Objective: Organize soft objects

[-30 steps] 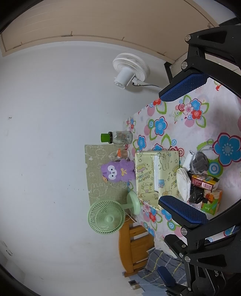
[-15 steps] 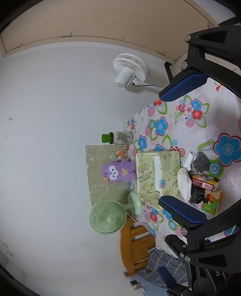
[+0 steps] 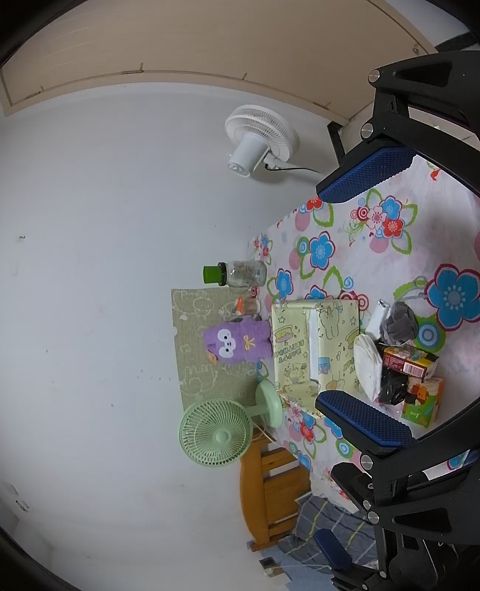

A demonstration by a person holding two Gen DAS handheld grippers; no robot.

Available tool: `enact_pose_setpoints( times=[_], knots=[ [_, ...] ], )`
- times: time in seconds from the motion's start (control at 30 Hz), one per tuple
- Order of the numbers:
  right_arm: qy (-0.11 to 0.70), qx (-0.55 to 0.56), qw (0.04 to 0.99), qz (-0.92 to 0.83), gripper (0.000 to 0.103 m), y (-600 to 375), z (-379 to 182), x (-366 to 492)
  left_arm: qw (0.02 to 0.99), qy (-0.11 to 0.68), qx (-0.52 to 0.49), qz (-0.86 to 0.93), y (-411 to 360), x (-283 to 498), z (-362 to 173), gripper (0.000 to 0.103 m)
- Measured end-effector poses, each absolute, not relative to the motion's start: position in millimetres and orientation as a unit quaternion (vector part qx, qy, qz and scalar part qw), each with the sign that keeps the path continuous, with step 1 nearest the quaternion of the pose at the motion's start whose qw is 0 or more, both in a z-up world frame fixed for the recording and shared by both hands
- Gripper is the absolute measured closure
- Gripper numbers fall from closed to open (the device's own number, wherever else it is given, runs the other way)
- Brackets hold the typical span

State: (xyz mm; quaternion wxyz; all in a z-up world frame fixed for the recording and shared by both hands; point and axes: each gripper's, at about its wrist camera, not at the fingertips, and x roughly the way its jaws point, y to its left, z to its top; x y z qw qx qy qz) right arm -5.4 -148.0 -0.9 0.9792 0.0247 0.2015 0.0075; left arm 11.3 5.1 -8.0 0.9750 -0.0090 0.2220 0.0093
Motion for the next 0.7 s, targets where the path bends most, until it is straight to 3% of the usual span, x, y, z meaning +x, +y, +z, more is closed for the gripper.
enact_pose_setpoints(
  times=[0.7],
  knots=[
    [0.219,0.037,0.974,0.043,0.005,-136.3,-14.3,20.5,0.967,0.253,-0.025,0.007,11.0,37.9,-27.5,0.006]
  ],
)
